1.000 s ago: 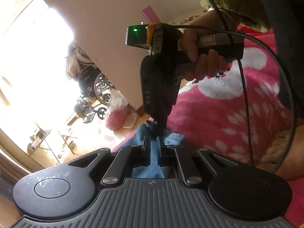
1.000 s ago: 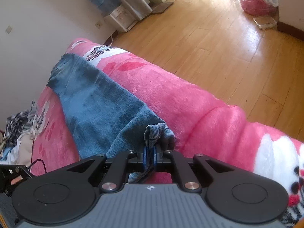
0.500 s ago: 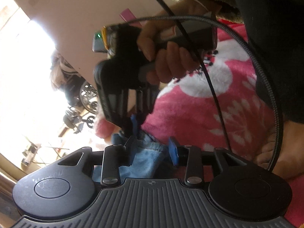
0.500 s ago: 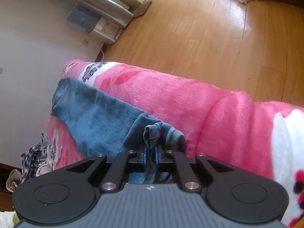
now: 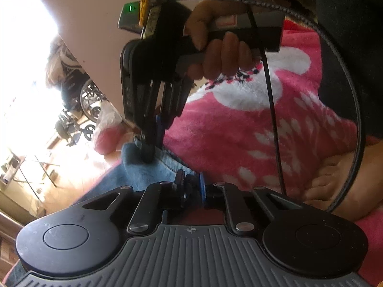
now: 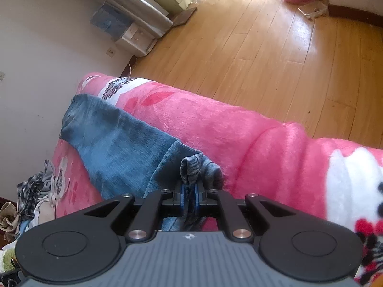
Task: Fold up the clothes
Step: 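Lift the hem end with both grippers and carry it toward the waistband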
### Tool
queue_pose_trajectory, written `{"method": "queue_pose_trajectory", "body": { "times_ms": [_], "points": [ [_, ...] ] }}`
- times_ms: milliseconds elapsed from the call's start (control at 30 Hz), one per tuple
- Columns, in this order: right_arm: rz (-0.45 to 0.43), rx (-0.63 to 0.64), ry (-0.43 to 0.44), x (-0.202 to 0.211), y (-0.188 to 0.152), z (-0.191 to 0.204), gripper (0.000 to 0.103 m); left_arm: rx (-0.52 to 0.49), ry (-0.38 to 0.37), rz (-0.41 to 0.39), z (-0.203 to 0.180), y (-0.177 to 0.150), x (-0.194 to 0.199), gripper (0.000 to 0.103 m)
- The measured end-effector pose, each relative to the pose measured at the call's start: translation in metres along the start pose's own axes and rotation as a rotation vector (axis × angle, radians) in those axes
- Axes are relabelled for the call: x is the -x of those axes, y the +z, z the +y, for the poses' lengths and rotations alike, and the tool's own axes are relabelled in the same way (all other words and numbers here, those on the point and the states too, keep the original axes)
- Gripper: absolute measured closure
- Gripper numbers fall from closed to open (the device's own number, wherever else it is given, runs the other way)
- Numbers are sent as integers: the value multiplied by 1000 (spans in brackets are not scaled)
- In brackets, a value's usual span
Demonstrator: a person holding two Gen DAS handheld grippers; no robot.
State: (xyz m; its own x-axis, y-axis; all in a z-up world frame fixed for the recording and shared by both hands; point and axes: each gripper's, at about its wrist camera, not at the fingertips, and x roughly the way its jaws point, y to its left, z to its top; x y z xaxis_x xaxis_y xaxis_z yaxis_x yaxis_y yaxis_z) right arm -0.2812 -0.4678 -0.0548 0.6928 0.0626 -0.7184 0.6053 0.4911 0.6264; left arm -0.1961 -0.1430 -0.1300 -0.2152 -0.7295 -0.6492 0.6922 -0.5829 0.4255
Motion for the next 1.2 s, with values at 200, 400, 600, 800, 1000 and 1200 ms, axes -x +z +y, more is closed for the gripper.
{"method": "queue_pose_trajectory", "body": {
  "times_ms": [200, 400, 600, 800, 1000, 1200],
  "points": [
    [29, 36, -12, 6, 4, -1, 95, 60, -23, 35, 2, -4, 4, 92],
    [-19, 143, -145, 42, 18, 5, 72, 45, -21, 39, 1, -7, 9, 91],
    [-36, 452, -88, 38, 28, 68, 74, 25, -7, 37, -4, -7, 5, 90],
    [180, 839, -124, -67, 13, 123, 87, 31, 9, 26, -8, -10, 7, 90],
    [89, 790, -60, -90, 52, 135, 95, -15, 14, -9, -13, -17, 10, 89],
    [331, 888, 68, -83, 27, 131, 95, -27, 26, -39, -15, -24, 13, 87]
  ]
}}
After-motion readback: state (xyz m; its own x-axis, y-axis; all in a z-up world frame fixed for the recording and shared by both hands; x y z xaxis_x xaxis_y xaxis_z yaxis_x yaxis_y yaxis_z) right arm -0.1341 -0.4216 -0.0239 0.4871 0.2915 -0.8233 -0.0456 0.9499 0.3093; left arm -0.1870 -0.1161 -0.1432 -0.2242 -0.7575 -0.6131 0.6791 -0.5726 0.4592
